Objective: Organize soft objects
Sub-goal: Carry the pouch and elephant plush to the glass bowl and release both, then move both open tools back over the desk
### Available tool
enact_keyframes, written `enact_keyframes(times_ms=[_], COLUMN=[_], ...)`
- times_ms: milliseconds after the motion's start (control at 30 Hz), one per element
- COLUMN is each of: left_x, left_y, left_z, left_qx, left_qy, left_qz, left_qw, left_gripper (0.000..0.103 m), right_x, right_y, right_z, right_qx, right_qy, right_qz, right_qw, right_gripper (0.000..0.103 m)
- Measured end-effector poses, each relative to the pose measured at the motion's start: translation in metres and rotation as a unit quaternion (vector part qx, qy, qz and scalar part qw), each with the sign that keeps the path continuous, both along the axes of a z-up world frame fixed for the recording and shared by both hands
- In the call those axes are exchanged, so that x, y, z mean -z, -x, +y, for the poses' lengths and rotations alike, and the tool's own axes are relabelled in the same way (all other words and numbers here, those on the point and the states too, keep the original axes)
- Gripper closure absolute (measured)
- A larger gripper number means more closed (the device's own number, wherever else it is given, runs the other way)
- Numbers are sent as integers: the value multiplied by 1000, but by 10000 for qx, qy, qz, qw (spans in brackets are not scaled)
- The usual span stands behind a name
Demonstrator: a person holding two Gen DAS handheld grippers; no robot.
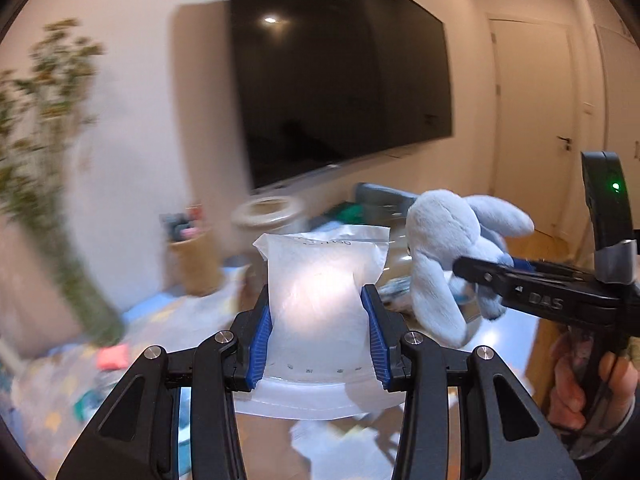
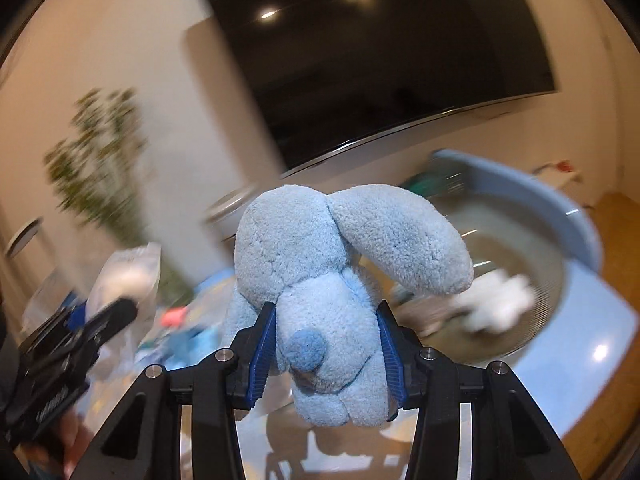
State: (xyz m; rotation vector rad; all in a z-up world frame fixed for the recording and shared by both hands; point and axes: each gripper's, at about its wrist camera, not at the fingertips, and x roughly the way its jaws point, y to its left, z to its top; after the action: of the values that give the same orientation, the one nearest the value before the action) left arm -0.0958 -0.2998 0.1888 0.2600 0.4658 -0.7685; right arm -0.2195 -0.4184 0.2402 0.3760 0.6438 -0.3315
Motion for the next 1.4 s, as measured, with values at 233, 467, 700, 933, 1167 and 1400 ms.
enact_keyframes(times_ms=[233, 467, 700, 933, 1167, 1400], left_x=[9, 29, 36, 13, 4, 14], left_y=[-22, -46, -40, -29, -36, -50], left_z=[-87, -137, -121, -43, 73, 168], left_qx=[405, 614, 890, 649, -263, -1365], left_qy=[-140, -260, -347, -80, 245, 489], left_qz=[234, 496, 626, 498, 524, 717], left_qw=[9988, 9965, 9935, 9966, 9980, 9868], left_gripper=[64, 49, 29, 29, 29, 29], right_x=[-3, 9, 13, 21, 55, 64], right_y=[-3, -23, -23, -44, -83, -95], right_z=[-74, -96, -103, -98, -102, -93], right_qx=[1068, 1430, 1501, 1448, 1472, 1404], right_qy=[192, 631, 677, 1487, 1665, 1344], right_qz=[386, 741, 524, 392, 1001, 1079], right_qw=[9933, 9849, 9850, 9774, 9698, 9750], right_gripper=[56, 56, 27, 14, 13, 14])
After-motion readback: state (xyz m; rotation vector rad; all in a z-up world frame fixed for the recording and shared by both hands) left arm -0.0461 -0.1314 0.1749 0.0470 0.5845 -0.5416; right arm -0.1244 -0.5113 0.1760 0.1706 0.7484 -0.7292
